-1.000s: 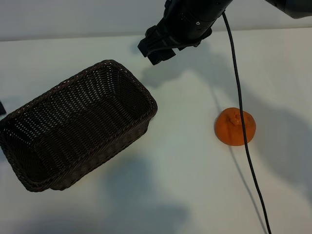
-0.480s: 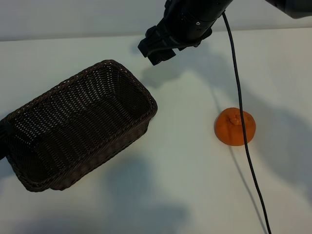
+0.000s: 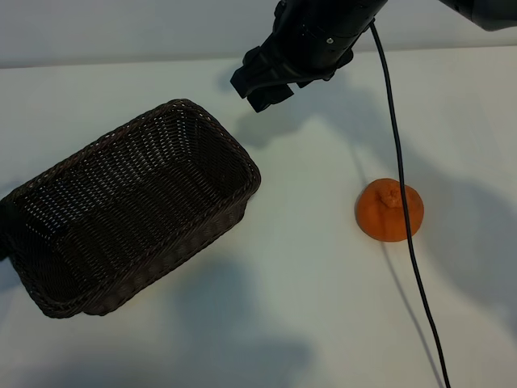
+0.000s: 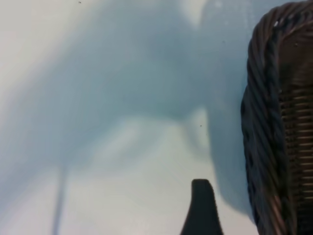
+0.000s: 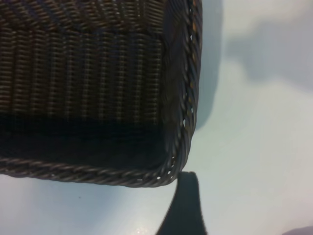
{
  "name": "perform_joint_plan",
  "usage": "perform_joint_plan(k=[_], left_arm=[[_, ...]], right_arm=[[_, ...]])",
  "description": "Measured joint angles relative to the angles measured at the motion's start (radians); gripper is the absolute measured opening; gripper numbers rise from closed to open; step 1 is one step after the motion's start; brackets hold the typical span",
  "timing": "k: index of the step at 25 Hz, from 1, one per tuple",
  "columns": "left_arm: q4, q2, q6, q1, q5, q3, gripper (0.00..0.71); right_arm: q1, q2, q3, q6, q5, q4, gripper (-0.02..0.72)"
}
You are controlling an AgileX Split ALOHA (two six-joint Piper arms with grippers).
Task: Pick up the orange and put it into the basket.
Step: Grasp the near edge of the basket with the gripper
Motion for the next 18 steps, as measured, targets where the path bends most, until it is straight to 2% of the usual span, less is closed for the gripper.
perform_joint_plan(k=[6,18], left_arm=[[-0.008,0.095,-0.015,0.000,-0.123,0.058,0.568],[-0.060,0.291,-0.028,0.000,-0.330,0.061,0.568]], right_arm=[[0.000,0.000,0.000,0.000,0.008,0.000,0.595],[0.000,0.000,0.000,0.000,0.017,0.000,0.595]])
